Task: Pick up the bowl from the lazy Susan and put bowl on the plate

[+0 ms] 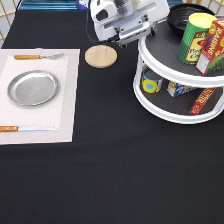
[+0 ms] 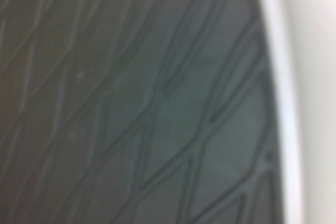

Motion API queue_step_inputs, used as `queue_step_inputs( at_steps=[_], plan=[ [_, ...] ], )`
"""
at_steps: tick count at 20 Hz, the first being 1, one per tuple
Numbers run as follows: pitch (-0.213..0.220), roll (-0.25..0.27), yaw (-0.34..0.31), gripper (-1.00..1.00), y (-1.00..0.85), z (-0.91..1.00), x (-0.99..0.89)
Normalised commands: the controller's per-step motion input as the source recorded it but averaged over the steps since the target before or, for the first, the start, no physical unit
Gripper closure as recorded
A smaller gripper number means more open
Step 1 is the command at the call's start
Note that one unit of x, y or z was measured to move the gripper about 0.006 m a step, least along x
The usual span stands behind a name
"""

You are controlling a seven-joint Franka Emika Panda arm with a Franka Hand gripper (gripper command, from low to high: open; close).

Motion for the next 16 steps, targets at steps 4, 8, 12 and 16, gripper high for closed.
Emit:
queue_step_inputs(
  at_steps=[4,8,12,16],
  plan=[
    [0.052,-0.036,0.046,-1.00,0.00,-0.08,0.98],
    [0.064,-0.004,0.082,-1.00,0.07,-0.01,0.93],
    [0.055,0.000,0.126,-1.00,0.15,0.00,0.84],
    [0.027,0.000,0.167,-1.00,0.15,0.02,0.65]
  ],
)
